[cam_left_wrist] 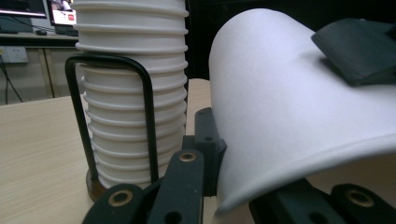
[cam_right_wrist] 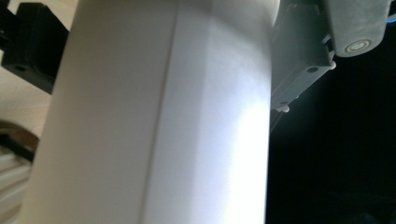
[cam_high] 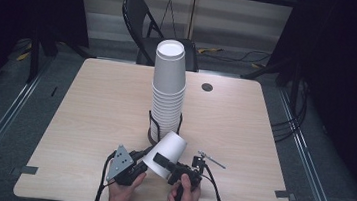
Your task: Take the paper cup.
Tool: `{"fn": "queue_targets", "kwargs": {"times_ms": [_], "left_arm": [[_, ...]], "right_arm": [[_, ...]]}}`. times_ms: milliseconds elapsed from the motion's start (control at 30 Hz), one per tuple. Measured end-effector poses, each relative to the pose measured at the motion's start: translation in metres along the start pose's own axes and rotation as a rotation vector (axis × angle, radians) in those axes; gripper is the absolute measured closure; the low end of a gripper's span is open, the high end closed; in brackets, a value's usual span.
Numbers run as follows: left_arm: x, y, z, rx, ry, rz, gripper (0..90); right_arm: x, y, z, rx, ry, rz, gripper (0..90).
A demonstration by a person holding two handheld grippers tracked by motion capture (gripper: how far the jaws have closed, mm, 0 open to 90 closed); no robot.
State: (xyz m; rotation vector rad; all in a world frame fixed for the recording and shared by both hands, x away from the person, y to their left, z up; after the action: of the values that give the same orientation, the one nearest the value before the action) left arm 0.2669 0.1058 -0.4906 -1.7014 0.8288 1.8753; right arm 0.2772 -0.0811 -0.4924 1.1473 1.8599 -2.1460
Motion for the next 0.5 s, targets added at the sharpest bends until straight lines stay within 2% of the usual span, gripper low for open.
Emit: {"fn": "queue_targets", "kwargs": {"times_ms": [67,133,200,267,333,467,500], "left_arm": [[0.000,-0.001,0.001,0.018,-0.006,-0.002,85.9],[0.001,-0.001,0.001,0.018,-0.013,0.007,86.0],[0.002,-0.001,0.002,0.027,-0.017,0.022,86.1],[0.002,-0.002,0.002,0.029,-0.017,0.035,86.1],[0.002,-0.003,0.004,0.053,-0.039,0.056,86.0],[0.002,-0.004,0.005,0.059,-0.054,0.049,86.0],[0.001,-0.004,0.006,0.062,-0.062,0.036,86.0]], "right_arm": [[-0.002,-0.001,0.000,0.019,0.005,0.017,9.9],[-0.006,0.000,0.001,0.033,0.018,0.031,10.0],[-0.009,0.001,0.001,0.043,0.022,0.030,10.0],[-0.014,0.001,0.002,0.059,0.026,0.051,10.3],[-0.017,0.001,0.003,0.058,0.041,0.064,10.5],[-0.026,0.003,0.007,0.083,0.066,0.090,12.5],[-0.026,0.003,0.007,0.083,0.066,0.090,12.5]]}}
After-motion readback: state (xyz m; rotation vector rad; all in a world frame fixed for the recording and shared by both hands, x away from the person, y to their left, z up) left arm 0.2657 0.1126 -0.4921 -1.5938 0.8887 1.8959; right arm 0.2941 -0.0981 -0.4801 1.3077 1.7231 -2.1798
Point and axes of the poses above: each handheld gripper's, and its own axes: z roughly backward along the jaws, x roughly out of its underside, y roughly to its right, the point moved 2 cm from there along -z, roughly forward along the jaws, and after that the axes turned 4 degrees about z, right-handed, at the moved point
